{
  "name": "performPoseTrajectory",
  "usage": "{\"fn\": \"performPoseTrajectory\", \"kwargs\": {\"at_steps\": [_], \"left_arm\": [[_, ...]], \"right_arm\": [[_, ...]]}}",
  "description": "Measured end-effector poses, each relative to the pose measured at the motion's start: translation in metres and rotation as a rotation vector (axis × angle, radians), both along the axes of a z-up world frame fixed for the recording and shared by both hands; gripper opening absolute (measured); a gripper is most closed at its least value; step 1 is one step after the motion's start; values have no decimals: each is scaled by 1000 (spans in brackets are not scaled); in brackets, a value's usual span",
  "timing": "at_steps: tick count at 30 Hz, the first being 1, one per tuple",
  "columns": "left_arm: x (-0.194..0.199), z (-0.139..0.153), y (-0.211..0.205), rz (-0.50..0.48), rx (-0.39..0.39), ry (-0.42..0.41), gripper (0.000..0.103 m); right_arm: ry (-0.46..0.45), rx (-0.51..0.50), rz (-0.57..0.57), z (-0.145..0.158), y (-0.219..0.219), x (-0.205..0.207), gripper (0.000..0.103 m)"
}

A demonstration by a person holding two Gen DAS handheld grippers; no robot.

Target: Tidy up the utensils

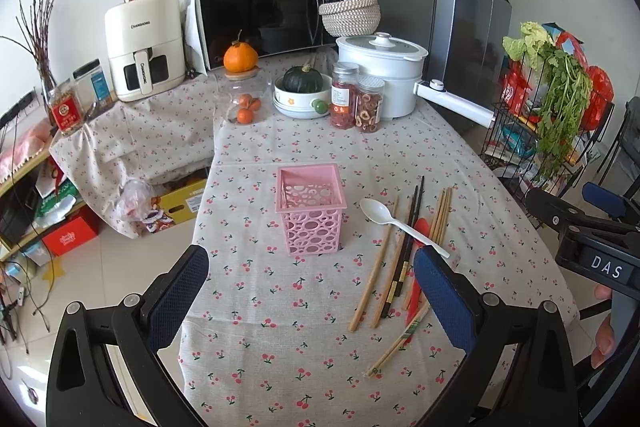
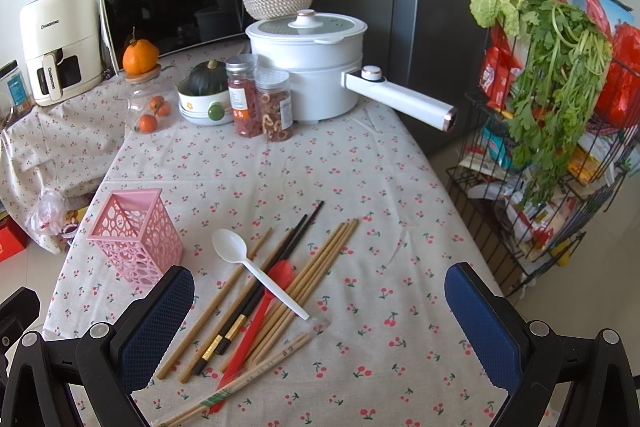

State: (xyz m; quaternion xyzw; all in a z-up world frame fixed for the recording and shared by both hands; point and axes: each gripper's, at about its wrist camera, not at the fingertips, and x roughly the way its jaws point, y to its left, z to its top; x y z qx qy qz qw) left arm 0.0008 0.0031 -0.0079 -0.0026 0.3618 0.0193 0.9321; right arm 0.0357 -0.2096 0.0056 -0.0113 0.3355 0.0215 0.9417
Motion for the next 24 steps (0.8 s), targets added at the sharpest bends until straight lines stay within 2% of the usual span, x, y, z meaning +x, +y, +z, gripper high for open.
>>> {"fn": "performPoseTrajectory", "kwargs": {"at_steps": [24], "left_arm": [[-2, 1, 1, 1, 2, -4, 103]], "right_arm": [[1, 0, -1, 1, 1, 0, 103]]}}
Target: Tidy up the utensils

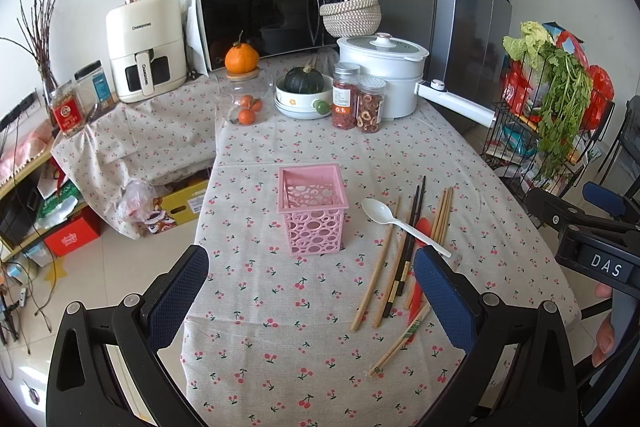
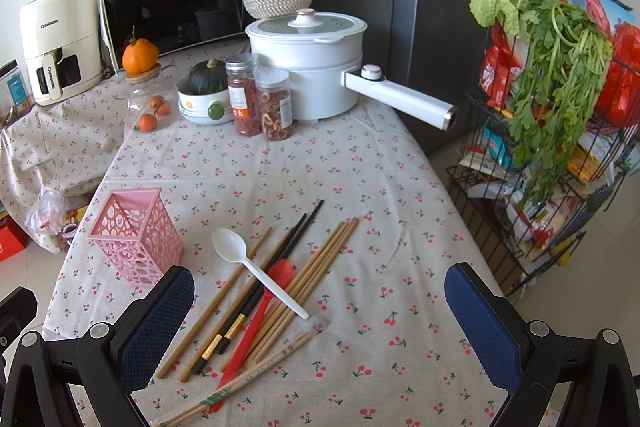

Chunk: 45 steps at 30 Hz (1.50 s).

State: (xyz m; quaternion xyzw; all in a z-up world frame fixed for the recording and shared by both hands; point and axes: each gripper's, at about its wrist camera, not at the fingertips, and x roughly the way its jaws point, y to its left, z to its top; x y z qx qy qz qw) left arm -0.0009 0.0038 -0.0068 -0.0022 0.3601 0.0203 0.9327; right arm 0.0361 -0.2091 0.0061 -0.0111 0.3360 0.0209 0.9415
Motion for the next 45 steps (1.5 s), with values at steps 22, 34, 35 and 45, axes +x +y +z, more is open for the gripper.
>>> {"fn": "performPoseTrajectory", "kwargs": {"at_steps": [22, 34, 35, 45], "left_arm": [[23, -8, -8, -152, -31, 117, 103], [97, -67, -54, -231, -264, 327, 77], [105, -74, -59, -205, -281, 332, 77], [186, -139, -90, 156, -217, 335, 77]], "right_arm": [[84, 24, 27, -8, -11, 17, 103], [226, 111, -75, -45, -71, 60, 103], [245, 114, -80, -50, -75, 64, 103], [282, 142, -95, -62, -97, 79, 103]]}}
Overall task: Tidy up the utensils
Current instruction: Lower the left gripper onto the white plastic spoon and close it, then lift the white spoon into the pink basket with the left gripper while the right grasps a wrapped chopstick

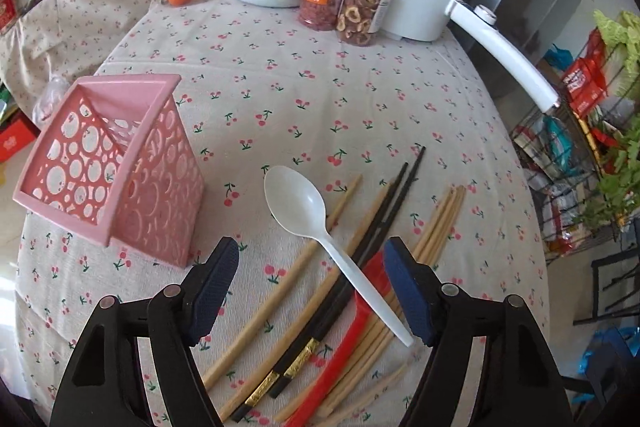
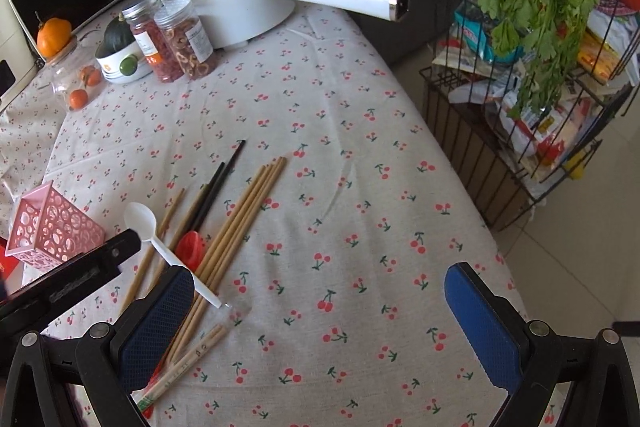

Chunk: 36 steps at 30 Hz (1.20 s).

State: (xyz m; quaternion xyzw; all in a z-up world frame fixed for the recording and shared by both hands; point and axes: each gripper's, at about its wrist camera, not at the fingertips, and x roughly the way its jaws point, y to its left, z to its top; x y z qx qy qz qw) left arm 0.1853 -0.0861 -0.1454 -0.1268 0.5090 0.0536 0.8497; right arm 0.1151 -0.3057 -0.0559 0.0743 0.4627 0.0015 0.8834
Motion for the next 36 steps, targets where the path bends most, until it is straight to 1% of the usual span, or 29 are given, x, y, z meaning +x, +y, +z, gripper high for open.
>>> {"fn": "performPoseTrajectory", "kwargs": {"at_steps": [3, 5, 6, 7, 8, 9, 11, 12, 16, 19, 23, 26, 29, 31, 33, 36], "left_arm": [[17, -17, 1, 81, 29, 24, 76], [26, -27, 3, 123, 27, 52, 74], [30, -32, 6, 141, 21, 66, 71], [32, -33, 7, 156, 30, 61, 69], [33, -32, 6, 156, 38, 46, 67], [36, -33, 5, 146, 32, 46, 59], [39, -32, 2, 117, 41, 42, 47], [40, -31, 0, 95, 36, 37, 38], [40, -26, -5, 23, 21, 43, 37], [29, -12, -8, -30, 6, 6, 37], [9, 19, -10, -99, -19, -72, 37], [-12, 50, -5, -146, -21, -150, 37], [-33, 80, 4, -196, 2, -232, 37], [-47, 96, 13, -221, 6, -270, 37], [-59, 108, 26, -241, 6, -301, 37], [-78, 121, 46, -267, 17, -347, 37]], "right_arm": [[2, 7, -7, -1, -5, 1, 103], [0, 17, -10, -1, -6, 3, 103], [-1, 22, -11, -1, -7, 3, 103], [-2, 26, -11, -1, -7, 4, 103], [-2, 28, -8, -1, -6, 4, 103], [-2, 30, -3, 0, -5, 5, 103], [-4, 28, 5, -1, -2, 6, 103], [-5, 24, 8, -1, -1, 6, 103], [-8, 14, 1, 0, -2, 9, 103], [1, 14, -12, -2, -6, 10, 103], [29, 31, -27, -8, -10, 15, 103], [69, 76, -26, -16, -10, 20, 103], [130, 149, -15, -30, -6, 25, 103], [179, 207, -9, -42, -2, 27, 92], [228, 237, 1, -54, 5, 27, 86], [296, 264, 51, -69, 26, 25, 77]]}}
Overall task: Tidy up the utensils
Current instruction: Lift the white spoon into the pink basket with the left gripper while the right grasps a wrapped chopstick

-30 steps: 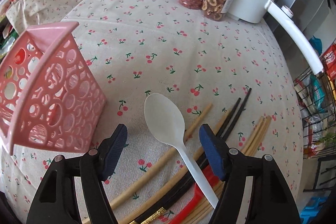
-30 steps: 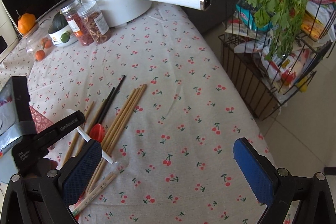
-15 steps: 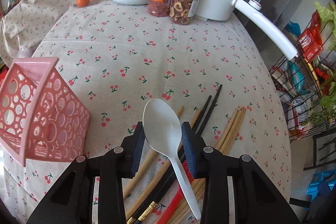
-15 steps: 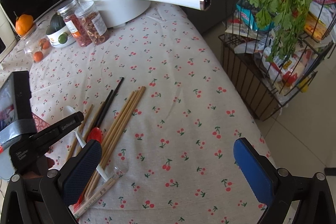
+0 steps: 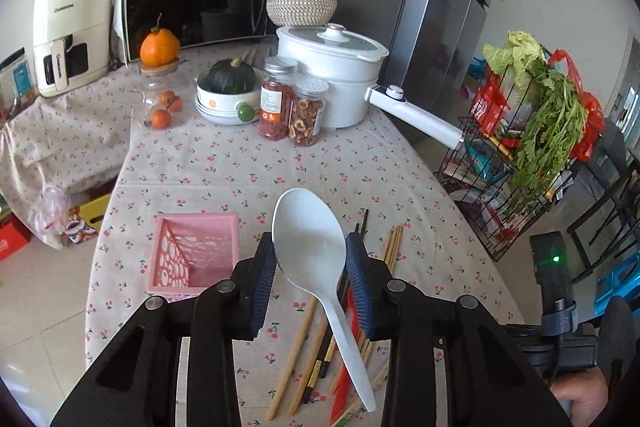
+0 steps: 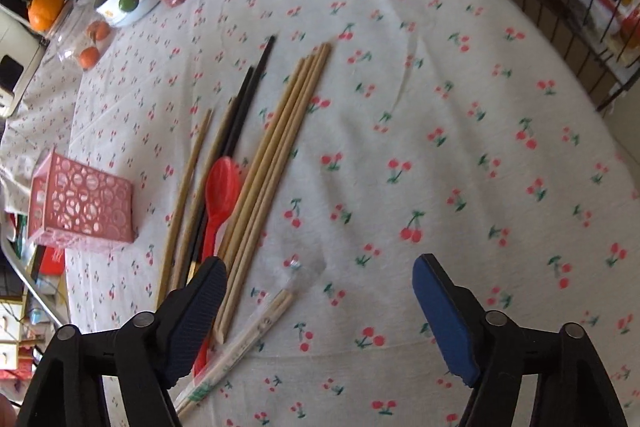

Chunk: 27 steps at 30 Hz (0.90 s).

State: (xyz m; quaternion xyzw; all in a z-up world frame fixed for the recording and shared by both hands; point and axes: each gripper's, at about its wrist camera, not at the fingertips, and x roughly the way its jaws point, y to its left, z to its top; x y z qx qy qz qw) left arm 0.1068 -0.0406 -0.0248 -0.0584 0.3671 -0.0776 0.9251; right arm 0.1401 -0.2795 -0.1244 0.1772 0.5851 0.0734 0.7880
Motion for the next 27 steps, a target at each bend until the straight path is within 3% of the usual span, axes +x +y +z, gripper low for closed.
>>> {"fn": "performPoseTrajectory", "kwargs": {"at_steps": [5, 7, 8, 9, 12, 16, 21, 27], "left_arm": [[-21, 8, 32, 6, -16, -53, 37], [-23, 13, 46, 8, -83, -38, 37], [-24, 16, 52, 9, -113, -39, 37], [-26, 20, 57, 13, -128, -50, 37], [-34, 30, 67, 28, -134, -95, 37], [-38, 34, 74, 33, -153, -115, 37], [-45, 39, 87, 53, -172, -196, 37], [-45, 39, 102, 139, -118, -301, 37]], "right_arm": [[47, -44, 79, -19, 43, -6, 59], [76, -60, 82, -30, 56, -8, 49], [103, -59, 79, -38, 61, -10, 49], [64, -106, 71, -34, 67, -13, 43], [62, -176, 73, -37, 80, -16, 34], [49, -183, 30, -37, 75, -16, 15], [1, -122, 34, -38, 74, -4, 9], [-51, -85, 2, -28, 67, -5, 4]]}}
